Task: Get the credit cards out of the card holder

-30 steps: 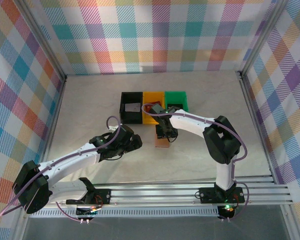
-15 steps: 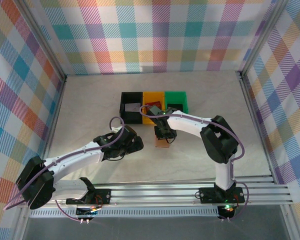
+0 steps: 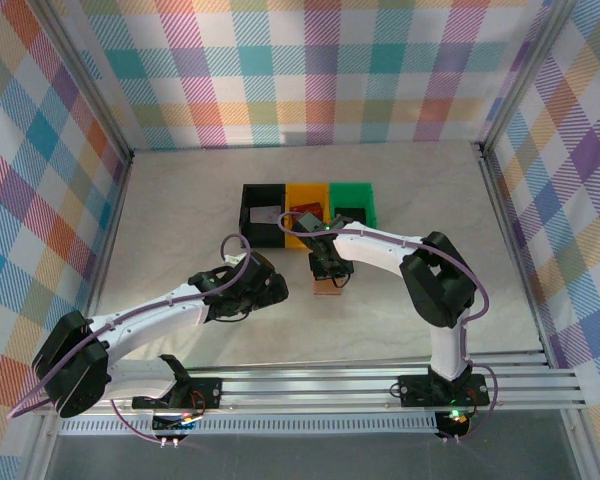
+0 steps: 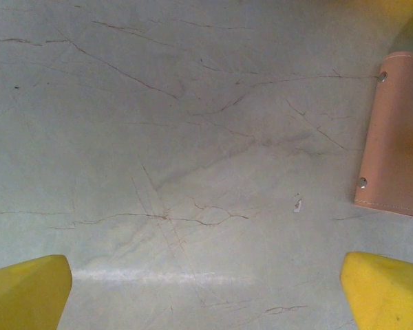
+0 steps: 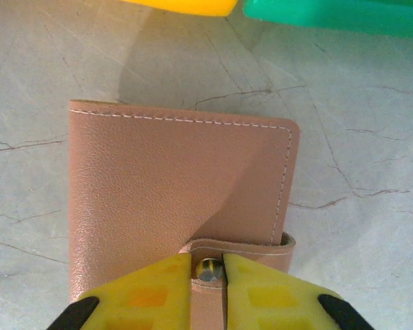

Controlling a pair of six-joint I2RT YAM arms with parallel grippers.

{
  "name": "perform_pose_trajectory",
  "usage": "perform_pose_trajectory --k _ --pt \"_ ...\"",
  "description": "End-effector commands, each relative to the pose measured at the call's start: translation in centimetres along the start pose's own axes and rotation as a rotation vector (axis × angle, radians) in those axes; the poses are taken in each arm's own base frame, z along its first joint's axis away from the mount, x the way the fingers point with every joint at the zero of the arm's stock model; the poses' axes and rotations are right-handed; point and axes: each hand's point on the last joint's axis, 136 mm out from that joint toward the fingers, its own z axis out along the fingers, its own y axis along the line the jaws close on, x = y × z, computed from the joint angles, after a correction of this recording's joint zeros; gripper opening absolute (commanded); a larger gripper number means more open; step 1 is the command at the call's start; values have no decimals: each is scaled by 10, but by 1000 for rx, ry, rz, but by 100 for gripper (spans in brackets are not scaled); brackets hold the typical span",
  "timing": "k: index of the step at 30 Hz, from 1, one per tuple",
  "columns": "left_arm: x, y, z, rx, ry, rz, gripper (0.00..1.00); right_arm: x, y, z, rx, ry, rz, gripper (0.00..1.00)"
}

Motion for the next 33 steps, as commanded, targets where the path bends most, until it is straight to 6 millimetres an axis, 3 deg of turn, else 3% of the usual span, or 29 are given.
perform_pose_trajectory --k 1,5,9,13,24,33 --pt "0 -12 -3 26 3 -4 100 6 -5 2 36 26 -8 16" --pt "0 -12 -3 27 5 -5 100 7 -7 -3 33 23 -2 15" --pt "0 -15 -3 34 5 -3 100 5 -6 -10 21 16 2 30" --pt "0 -17 -4 39 5 -1 100 3 -4 -14 11 17 8 35" --pt "-1 -17 -10 48 -3 -1 100 1 8 -24 20 0 10 39" --pt "1 -13 -14 51 -7 1 100 4 5 -4 75 34 5 38"
